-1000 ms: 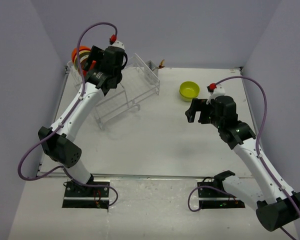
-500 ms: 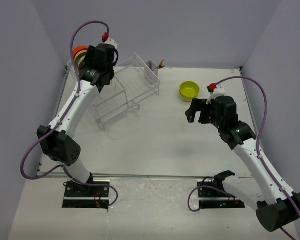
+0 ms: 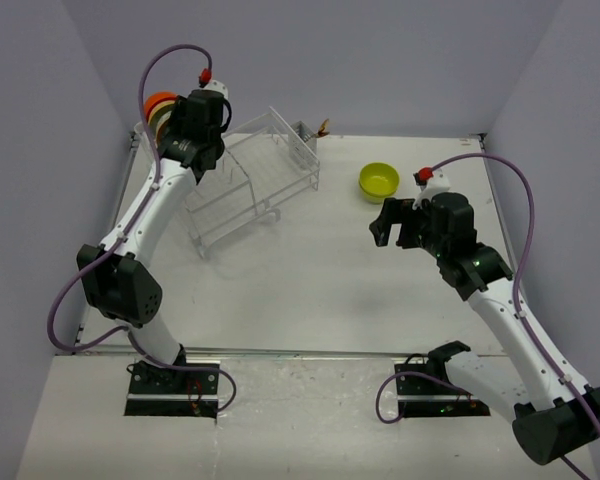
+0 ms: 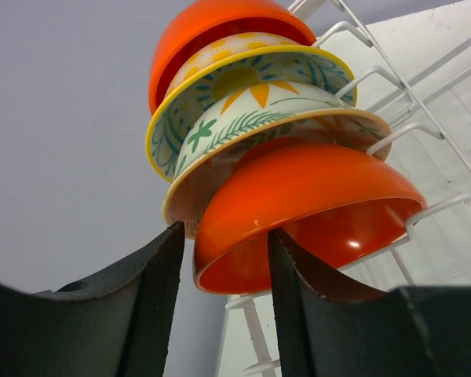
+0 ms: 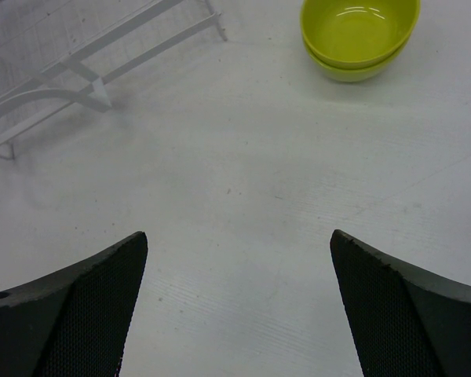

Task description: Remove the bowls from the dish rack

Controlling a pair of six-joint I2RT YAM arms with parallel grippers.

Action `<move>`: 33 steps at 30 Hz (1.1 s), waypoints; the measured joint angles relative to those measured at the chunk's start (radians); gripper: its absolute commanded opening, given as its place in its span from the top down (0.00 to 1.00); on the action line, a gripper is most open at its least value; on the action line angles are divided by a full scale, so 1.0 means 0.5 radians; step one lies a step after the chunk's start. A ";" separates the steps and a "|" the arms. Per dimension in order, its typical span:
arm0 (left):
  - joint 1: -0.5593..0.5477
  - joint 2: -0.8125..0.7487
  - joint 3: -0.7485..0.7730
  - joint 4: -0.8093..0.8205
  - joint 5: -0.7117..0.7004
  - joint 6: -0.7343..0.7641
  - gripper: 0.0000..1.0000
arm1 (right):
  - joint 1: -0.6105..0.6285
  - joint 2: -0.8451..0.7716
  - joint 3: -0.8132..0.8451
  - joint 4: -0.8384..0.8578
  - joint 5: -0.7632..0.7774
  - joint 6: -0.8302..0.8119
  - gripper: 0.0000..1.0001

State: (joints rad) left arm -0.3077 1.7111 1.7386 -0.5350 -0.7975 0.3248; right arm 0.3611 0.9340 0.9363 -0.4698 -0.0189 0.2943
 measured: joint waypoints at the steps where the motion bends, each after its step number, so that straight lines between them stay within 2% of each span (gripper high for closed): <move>1: 0.000 0.005 0.000 0.005 0.003 0.001 0.58 | 0.000 -0.002 -0.006 0.002 0.000 -0.001 0.01; 5: 0.000 0.026 -0.001 0.015 -0.017 0.019 0.63 | 0.000 -0.002 -0.024 0.007 -0.001 -0.005 0.01; 12: -0.001 0.025 -0.011 0.021 -0.094 0.089 0.86 | 0.000 0.002 -0.024 0.026 -0.003 -0.014 0.01; 19: -0.049 -0.005 -0.104 0.104 -0.185 0.215 1.00 | 0.000 0.003 -0.024 0.030 -0.007 -0.016 0.01; 33: -0.093 -0.091 -0.229 0.230 -0.193 0.262 1.00 | 0.000 0.003 -0.024 0.031 -0.008 -0.023 0.01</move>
State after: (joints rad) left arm -0.3542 1.6657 1.6241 -0.4202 -0.8940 0.4561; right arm 0.3611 0.9356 0.9245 -0.4545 -0.0227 0.2829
